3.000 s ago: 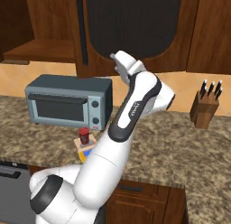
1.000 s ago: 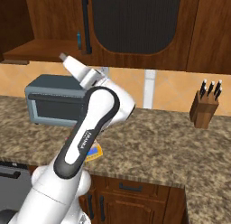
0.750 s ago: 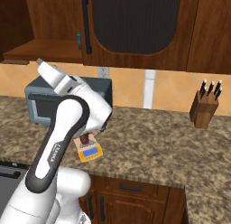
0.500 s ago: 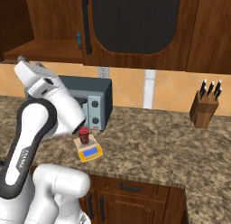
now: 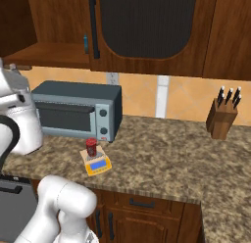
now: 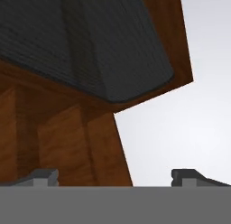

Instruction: Pick the yogurt and place it on the digital scale for weighing, and close the cabinet.

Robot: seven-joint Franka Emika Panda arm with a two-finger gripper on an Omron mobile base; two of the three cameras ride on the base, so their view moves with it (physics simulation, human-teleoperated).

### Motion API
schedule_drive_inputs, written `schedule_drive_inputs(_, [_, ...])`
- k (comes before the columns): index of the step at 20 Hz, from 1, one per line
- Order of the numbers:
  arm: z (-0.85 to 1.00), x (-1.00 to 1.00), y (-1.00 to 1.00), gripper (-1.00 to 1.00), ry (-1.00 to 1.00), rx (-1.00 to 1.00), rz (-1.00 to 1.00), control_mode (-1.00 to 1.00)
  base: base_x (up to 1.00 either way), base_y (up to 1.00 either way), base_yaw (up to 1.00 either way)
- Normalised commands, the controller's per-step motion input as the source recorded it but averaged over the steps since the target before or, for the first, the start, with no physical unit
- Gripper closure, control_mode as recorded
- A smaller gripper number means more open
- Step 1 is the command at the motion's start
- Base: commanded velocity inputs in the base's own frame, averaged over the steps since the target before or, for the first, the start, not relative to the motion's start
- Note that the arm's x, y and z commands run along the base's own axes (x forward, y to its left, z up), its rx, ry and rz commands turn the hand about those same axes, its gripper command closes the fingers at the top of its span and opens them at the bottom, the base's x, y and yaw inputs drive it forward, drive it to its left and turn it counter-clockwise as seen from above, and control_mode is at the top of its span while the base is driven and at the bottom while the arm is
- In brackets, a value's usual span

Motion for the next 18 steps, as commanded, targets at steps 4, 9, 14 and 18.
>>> schedule_drive_inputs(4, [-0.34,-0.73,0.1,-1.0,-0.04,0.07,0.12,-1.0,0.0,0.0,0.0])
schedule_drive_inputs(9, [-0.9,-0.17,0.48,-1.0,-0.02,0.02,0.14,-1.0,0.0,0.0,0.0])
schedule_drive_inputs(14, [-0.92,0.24,0.21,-1.0,0.0,0.11,0.16,-1.0,0.0,0.0,0.0])
schedule_drive_inputs(18, [-0.82,-0.02,0.22,-1.0,-0.03,0.13,0.11,-1.0,0.0,0.0,0.0])
